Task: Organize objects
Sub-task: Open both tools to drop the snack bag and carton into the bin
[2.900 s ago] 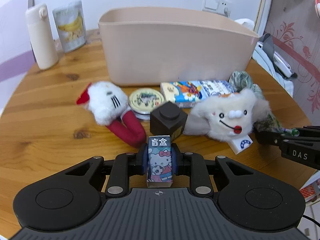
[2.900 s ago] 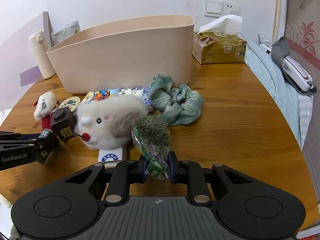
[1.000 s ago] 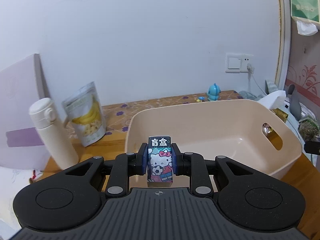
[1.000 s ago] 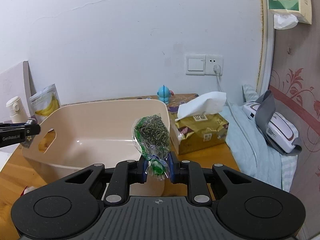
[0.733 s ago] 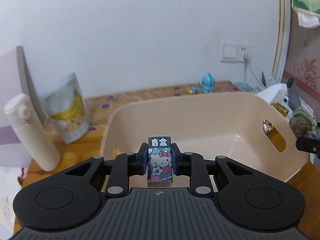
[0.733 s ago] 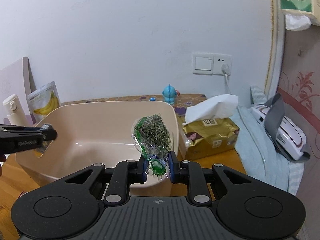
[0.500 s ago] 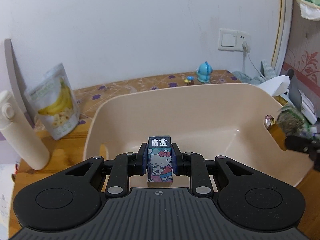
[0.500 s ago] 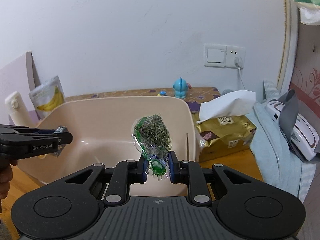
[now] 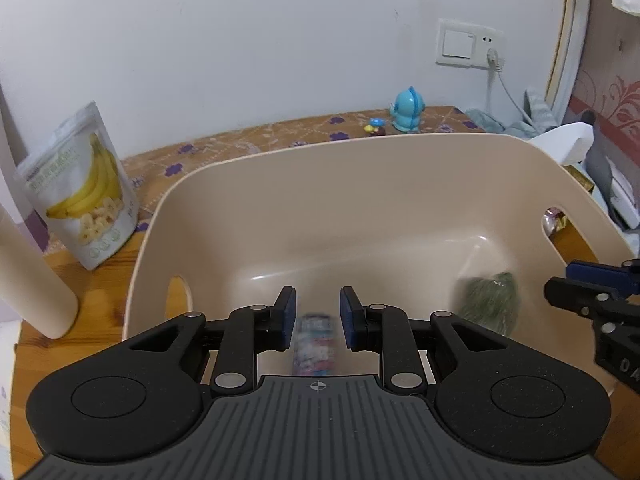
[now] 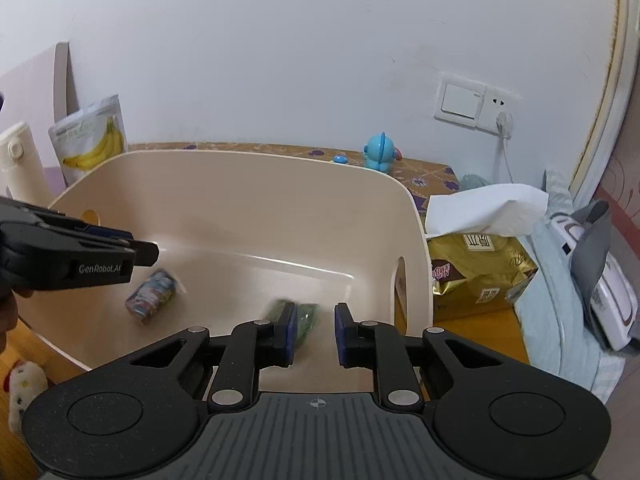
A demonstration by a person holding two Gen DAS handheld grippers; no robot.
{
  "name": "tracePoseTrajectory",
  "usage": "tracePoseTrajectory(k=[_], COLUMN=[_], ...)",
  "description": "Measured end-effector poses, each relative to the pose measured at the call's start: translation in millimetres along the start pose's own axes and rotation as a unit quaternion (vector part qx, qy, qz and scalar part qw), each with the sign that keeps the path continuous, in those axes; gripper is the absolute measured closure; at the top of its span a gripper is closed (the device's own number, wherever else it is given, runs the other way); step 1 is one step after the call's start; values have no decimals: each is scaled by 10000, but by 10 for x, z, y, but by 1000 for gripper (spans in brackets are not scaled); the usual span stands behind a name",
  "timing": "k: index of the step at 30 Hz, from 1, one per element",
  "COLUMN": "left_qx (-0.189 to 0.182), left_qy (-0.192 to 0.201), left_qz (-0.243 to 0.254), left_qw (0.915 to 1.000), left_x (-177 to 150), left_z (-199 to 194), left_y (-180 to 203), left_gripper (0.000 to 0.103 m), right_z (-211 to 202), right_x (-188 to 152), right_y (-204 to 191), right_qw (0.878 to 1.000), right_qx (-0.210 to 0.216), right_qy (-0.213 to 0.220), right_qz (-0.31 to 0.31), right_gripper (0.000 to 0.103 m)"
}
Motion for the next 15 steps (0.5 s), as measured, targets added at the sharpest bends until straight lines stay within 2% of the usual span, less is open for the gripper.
tracePoseTrajectory(k=[2, 3, 5, 7, 9, 12, 15], left_qx=[9, 3, 2, 46, 122, 78, 30], left_qy=[3, 10, 14, 79, 188, 345, 445], left_qz=[-26, -52, -101, -139, -197, -233, -292], left_qw=[10000, 10000, 9999, 9999, 9996, 9991, 9986], left_x=[4, 3, 7, 9, 11, 20, 10], left_z=[-8, -14, -26, -63, -115, -214, -327], left_y=[-12, -19, -27, -48, -83, -130, -173], left_gripper=[78, 73, 64, 48, 40, 33, 31], right_z=[12, 5, -15, -49, -105, -219, -340], right_x=[-1, -6, -7, -5, 5, 19, 22], right_y=[-24, -35, -43, -44, -35, -16, -1], right_qw=[10000, 10000, 10000, 10000, 9999, 9995, 9989], right_qx=[-18, -12, -23, -59, -88, -110, -133], right_qy=[-40, -38, -1, 57, 144, 289, 434], right_qz=[-35, -32, -26, -19, -9, 35, 95], right_gripper=[82, 73, 70, 59, 48, 35, 25])
Point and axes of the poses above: each gripper's, at about its wrist camera, not at the fingertips, and z roughly the way its jaws point, y to its right, x to its top, the point moved 6 cm from there along z, roughly the way its jaws point, and after that the axes turned 13 degrees about x, right-handed, at the moved point
